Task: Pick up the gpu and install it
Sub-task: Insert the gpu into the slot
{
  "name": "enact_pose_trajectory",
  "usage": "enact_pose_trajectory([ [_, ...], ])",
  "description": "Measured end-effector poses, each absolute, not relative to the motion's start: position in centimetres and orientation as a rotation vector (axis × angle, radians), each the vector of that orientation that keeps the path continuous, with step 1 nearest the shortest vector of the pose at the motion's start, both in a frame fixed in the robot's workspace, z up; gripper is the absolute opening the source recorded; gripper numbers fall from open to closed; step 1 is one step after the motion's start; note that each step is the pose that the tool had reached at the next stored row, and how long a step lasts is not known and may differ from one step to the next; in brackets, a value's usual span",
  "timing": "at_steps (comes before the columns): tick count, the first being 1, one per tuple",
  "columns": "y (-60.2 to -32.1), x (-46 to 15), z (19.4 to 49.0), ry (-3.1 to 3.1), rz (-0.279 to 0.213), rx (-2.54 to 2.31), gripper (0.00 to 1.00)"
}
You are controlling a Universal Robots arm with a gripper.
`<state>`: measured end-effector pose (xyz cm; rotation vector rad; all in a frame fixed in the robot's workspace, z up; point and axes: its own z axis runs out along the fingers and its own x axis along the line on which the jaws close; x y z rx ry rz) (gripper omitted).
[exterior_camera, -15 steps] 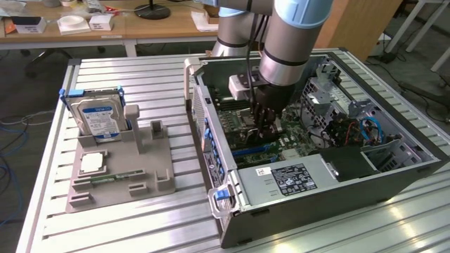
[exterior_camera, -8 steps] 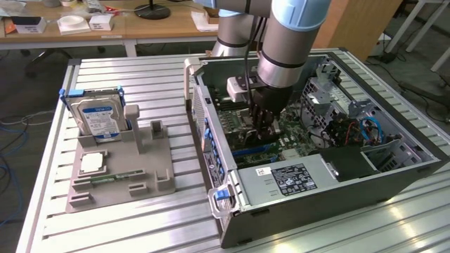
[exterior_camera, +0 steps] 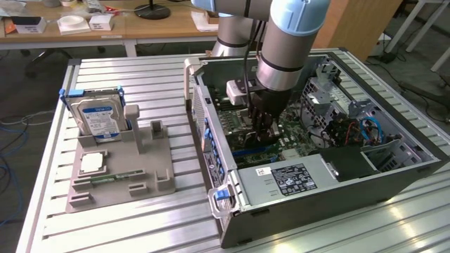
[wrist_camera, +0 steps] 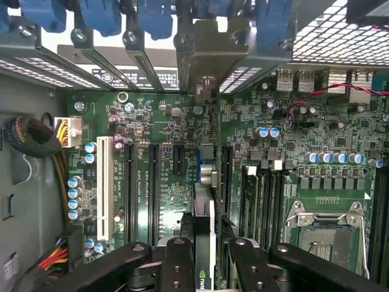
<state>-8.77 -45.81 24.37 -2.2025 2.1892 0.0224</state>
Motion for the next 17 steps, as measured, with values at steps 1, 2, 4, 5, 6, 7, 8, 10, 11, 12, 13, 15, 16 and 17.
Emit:
enact_pose_trajectory([
  [1, -45.81, -8.77, 24.36, 2.189, 0.022, -2.202, 0.27],
  [2, -45.81, -8.77, 24.35, 2.189, 0.022, -2.202, 0.27],
  [4, -45.81, -8.77, 24.33, 2.189, 0.022, -2.202, 0.27],
  [5, -45.8, -8.77, 24.3, 2.189, 0.022, -2.202, 0.27],
  [6, -45.8, -8.78, 24.26, 2.189, 0.022, -2.202, 0.27],
  [7, -45.8, -8.79, 24.22, 2.189, 0.022, -2.202, 0.27],
  [8, -45.8, -8.8, 24.17, 2.189, 0.022, -2.202, 0.27],
  [10, -45.8, -8.84, 24.05, 2.189, 0.022, -2.202, 0.27],
  [11, -45.8, -8.85, 24.01, 2.189, 0.022, -2.202, 0.27],
  [12, -45.81, -8.86, 23.97, 2.189, 0.022, -2.202, 0.27],
  [13, -45.81, -8.87, 23.95, 2.189, 0.022, -2.202, 0.27],
  [15, -45.81, -8.91, 23.9, 2.189, 0.022, -2.202, 0.27],
  [16, -45.8, -8.93, 23.88, 2.189, 0.022, -2.202, 0.27],
  [17, -45.8, -8.96, 23.87, 2.189, 0.022, -2.202, 0.27],
])
